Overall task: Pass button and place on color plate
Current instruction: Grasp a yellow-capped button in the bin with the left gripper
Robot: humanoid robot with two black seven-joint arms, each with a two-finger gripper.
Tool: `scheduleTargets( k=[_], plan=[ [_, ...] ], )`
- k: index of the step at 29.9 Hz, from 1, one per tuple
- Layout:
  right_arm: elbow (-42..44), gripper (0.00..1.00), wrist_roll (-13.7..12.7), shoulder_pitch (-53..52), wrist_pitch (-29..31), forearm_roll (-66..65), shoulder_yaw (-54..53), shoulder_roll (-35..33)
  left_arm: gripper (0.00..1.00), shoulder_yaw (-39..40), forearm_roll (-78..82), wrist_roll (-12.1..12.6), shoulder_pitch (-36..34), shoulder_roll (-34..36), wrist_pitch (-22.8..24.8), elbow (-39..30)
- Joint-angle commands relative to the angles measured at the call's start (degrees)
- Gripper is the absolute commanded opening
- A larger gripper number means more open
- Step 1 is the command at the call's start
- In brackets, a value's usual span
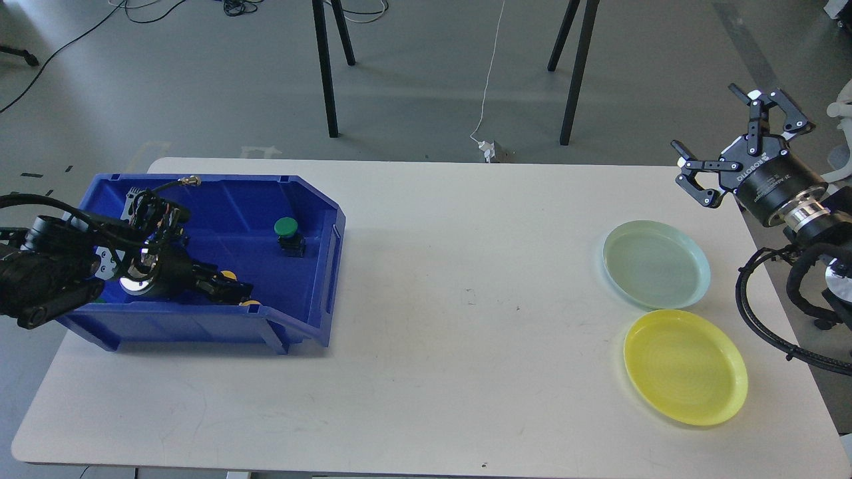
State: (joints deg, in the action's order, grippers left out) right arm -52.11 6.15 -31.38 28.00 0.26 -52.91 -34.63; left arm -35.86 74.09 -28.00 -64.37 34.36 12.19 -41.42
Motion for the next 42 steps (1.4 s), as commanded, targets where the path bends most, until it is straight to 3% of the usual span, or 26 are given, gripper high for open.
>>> scheduleTargets(
  k=[1,7,17,25,31,34,38,42],
  plan=[
    [0.0,0.99,0.0,0.1,0.0,0.0,0.0,0.0,0.78,0.2,0.0,0.0,0.2,0.1,-0.2,0.0],
    [0.1,0.99,0.0,0.6,0.0,0.0,0.0,0.0,0.57,0.3,0.0,0.0,0.1,0.0,-1.7,-0.1],
    [0.1,0.99,0.4,0.9,0.0,0.0,-0.1,-0.1,0.44,0.1,0.4,0.0,0.2,-0.2,-3.8,0.1],
    [0.1,0.99,0.5,1.0,0.0,0.0,-0.1,-0.1,0.51,0.1,0.4,0.0,0.2,0.0,-3.3,-0.2],
    [0.1,0.99,0.5,1.1,0.0,0.0,-0.1,-0.1,0.64,0.2,0.4,0.0,0.2,0.1,-3.1,-0.8],
    [0.1,0.99,0.5,1.1,0.0,0.0,-0.1,-0.1,0.78,0.2,0.4,0.0,0.2,0.1,-3.1,-0.8],
    [0.1,0.99,0.5,1.1,0.0,0.0,-0.1,-0.1,0.77,0.0,0.4,0.0,0.2,0.1,-3.0,-0.8],
    [0.1,0.99,0.5,1.2,0.0,0.0,-0.1,-0.1,0.69,-0.1,0.4,0.0,0.2,0.3,-3.1,-0.8]
  ],
)
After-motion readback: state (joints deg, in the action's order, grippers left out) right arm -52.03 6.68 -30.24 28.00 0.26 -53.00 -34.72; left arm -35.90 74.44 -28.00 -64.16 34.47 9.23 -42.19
